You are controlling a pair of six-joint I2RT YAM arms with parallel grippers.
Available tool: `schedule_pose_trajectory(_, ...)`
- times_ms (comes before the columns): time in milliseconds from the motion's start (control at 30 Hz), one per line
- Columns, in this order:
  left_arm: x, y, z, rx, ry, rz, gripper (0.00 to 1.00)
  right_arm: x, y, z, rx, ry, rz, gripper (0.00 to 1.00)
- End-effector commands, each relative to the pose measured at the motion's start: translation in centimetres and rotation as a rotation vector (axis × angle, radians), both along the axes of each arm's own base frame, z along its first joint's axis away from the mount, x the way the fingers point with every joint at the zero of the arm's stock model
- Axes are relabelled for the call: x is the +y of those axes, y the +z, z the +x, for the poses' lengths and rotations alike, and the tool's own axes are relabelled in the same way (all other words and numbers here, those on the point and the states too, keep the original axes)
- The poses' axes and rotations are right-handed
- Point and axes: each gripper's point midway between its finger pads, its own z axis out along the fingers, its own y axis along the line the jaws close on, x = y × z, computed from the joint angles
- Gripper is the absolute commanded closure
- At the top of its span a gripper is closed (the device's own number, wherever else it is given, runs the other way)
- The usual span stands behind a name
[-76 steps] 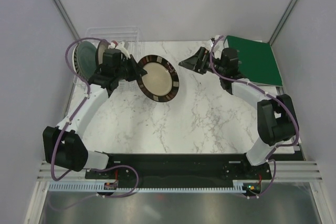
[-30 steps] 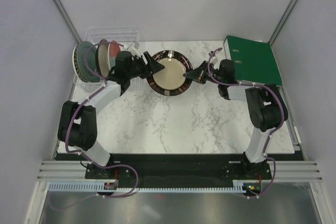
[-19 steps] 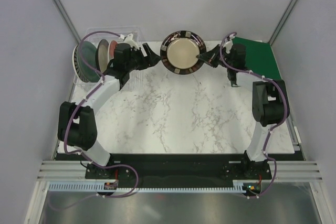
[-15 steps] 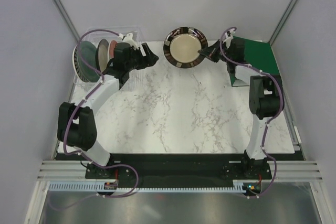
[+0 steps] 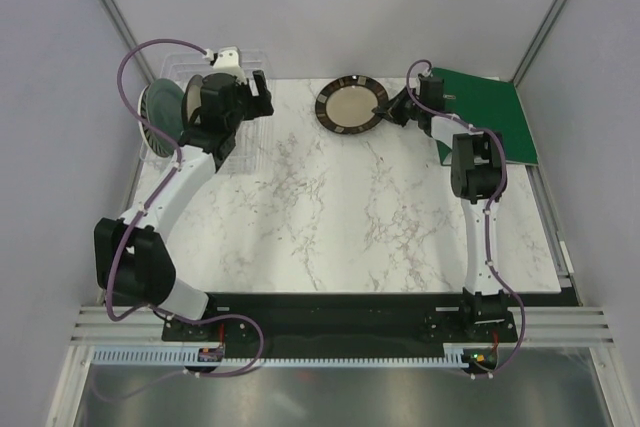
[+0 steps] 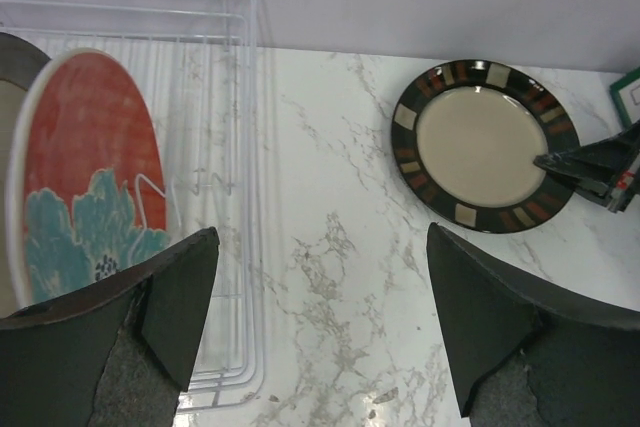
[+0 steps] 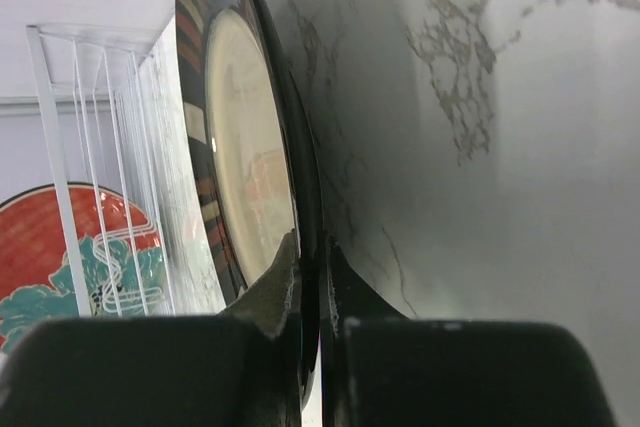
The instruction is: Unload the plates from the dish rack
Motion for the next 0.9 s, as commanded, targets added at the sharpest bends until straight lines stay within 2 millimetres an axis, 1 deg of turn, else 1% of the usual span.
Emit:
schedule_pose_trajectory(0, 2.7, 0.4, 1.1, -0.001, 0.084, 0.103, 0.09, 1.1, 6.4, 2.7, -0.179, 0.022, 0.039, 1.0)
schedule_pose_trajectory(67, 3.0, -0.6, 1.3, 0.023, 0.094, 0.109, 0.09, 1.0, 5.7, 2.6, -0.161, 0.015, 0.029, 1.0)
schedule_pose_trajectory(100, 3.5, -0.9, 1.4, 0.032, 0.12, 0.12, 0.09, 0.9, 5.3, 2.5, -0.156, 0.016, 0.02, 1.0)
schedule_pose_trajectory(167, 4.3, -2.5, 1.5, 0.079, 0.166, 0.14, 0.08, 0.8, 4.4, 2.1, -0.137, 0.014, 0.012, 1.0)
schedule_pose_trajectory(200, 5.1, -3.1, 1.4, 0.094, 0.202, 0.154, 0.08, 0.7, 4.2, 2.1, -0.137, 0.01, -0.001, 0.96)
schedule_pose_trajectory(233, 5.5, -3.6, 1.4, 0.109, 0.222, 0.165, 0.08, 0.6, 4.0, 2.0, -0.132, 0.007, -0.012, 0.7)
schedule_pose_trajectory(267, 6.4, -4.4, 1.4, 0.126, 0.269, 0.187, 0.07, 0.3, 3.5, 1.7, -0.115, 0.003, -0.023, 0.56)
schedule_pose_trajectory(300, 6.9, -4.6, 1.3, 0.13, 0.299, 0.199, 0.07, 0.1, 3.5, 1.7, -0.116, -0.004, -0.036, 0.52)
schedule_pose_trajectory(333, 7.4, -4.8, 1.2, 0.133, 0.325, 0.206, 0.06, 0.1, 3.4, 1.5, -0.121, 0.005, -0.051, 0.5)
schedule_pose_trajectory(367, 7.9, -4.8, 1.1, 0.127, 0.354, 0.22, 0.06, 0.0, 3.2, 1.3, -0.115, 0.004, -0.059, 0.45)
schedule_pose_trajectory(400, 8.1, -4.8, 1.0, 0.124, 0.364, 0.222, 0.06, -0.1, 3.6, 1.2, -0.122, 0.003, -0.071, 0.41)
schedule_pose_trajectory(467, 8.1, -3.9, 1.3, 0.095, 0.352, 0.236, 0.05, -0.2, 3.3, 0.8, -0.121, 0.011, -0.09, 0.41)
schedule_pose_trajectory(500, 8.3, -3.4, 1.2, 0.085, 0.362, 0.243, 0.05, -0.2, 3.6, 0.6, -0.126, 0.013, -0.094, 0.41)
schedule_pose_trajectory(533, 8.5, -2.9, 1.1, 0.076, 0.37, 0.257, 0.05, -0.3, 3.2, 0.3, -0.116, 0.018, -0.099, 0.39)
schedule_pose_trajectory(567, 8.9, -2.2, 1.2, 0.062, 0.388, 0.264, 0.06, -0.2, 3.2, 0.1, -0.119, 0.022, -0.104, 0.38)
schedule_pose_trajectory(600, 9.1, -1.9, 1.2, 0.056, 0.396, 0.274, 0.05, -0.1, 3.3, 0.0, -0.119, 0.024, -0.105, 0.37)
schedule_pose_trajectory(633, 9.2, -1.6, 1.2, 0.051, 0.398, 0.283, 0.05, -0.1, 2.9, -0.3, -0.11, 0.027, -0.106, 0.38)
schedule_pose_trajectory(667, 9.3, -1.4, 1.3, 0.047, 0.4, 0.289, 0.05, -0.1, 2.9, -0.4, -0.112, 0.028, -0.105, 0.38)
schedule_pose_trajectory(800, 9.7, -1.2, 0.9, 0.051, 0.421, 0.294, 0.05, 0.4, 2.6, -1.1, -0.107, 0.04, -0.098, 0.37)
schedule_pose_trajectory(833, 9.7, -0.1, 0.4, 0.021, 0.433, 0.279, 0.06, 0.4, 2.4, -1.2, -0.103, 0.043, -0.098, 0.37)
schedule_pose_trajectory(867, 10.0, -0.7, 0.0, 0.021, 0.439, 0.286, 0.06, 0.5, 2.3, -1.4, -0.101, 0.048, -0.098, 0.37)
